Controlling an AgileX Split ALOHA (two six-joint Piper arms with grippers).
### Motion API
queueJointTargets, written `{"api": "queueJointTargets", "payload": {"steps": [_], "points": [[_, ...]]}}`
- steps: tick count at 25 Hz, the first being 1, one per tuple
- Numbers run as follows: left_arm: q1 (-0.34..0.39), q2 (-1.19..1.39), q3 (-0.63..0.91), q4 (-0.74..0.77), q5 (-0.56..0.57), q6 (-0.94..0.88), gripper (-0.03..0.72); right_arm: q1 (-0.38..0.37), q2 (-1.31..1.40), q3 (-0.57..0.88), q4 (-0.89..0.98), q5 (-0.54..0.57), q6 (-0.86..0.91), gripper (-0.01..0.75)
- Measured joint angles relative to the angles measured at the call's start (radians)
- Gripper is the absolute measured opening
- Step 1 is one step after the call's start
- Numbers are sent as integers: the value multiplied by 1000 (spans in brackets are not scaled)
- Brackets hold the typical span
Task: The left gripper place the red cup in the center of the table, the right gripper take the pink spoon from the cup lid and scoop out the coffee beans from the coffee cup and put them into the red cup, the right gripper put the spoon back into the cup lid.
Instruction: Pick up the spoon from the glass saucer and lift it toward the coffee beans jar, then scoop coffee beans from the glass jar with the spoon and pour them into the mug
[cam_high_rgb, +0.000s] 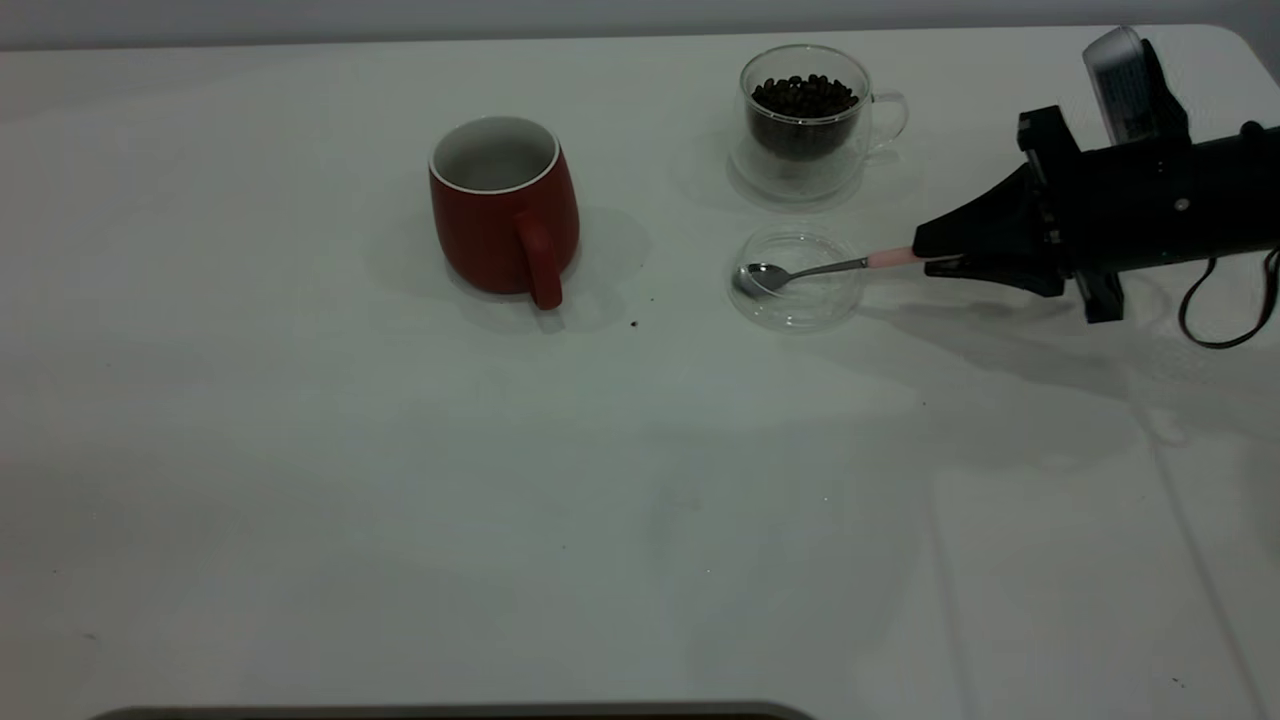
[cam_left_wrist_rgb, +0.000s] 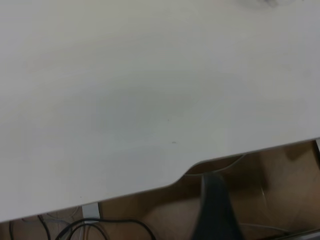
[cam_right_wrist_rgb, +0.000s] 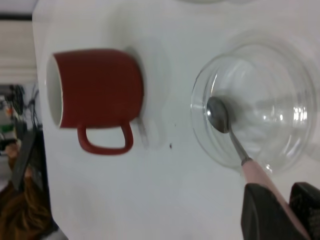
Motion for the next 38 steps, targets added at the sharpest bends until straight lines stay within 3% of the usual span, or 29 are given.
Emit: {"api": "queueJointTargets", "payload": {"steps": [5, 13, 26, 31, 38], "points": [[0, 0, 0, 0, 0, 0, 588, -42, -78, 0, -106, 1, 26, 112], [0, 0, 0, 0, 0, 0, 588, -48, -246, -4, -181, 52, 82, 112], [0, 0, 0, 0, 0, -3, 588, -48, -113, -507, -425, 39, 412, 112], [0, 0, 0, 0, 0, -3, 588, -48, -11, -599, -417, 12, 410, 112], [0, 0, 0, 0, 0, -3, 588, -48, 44, -615, -345, -21, 302, 112]]}}
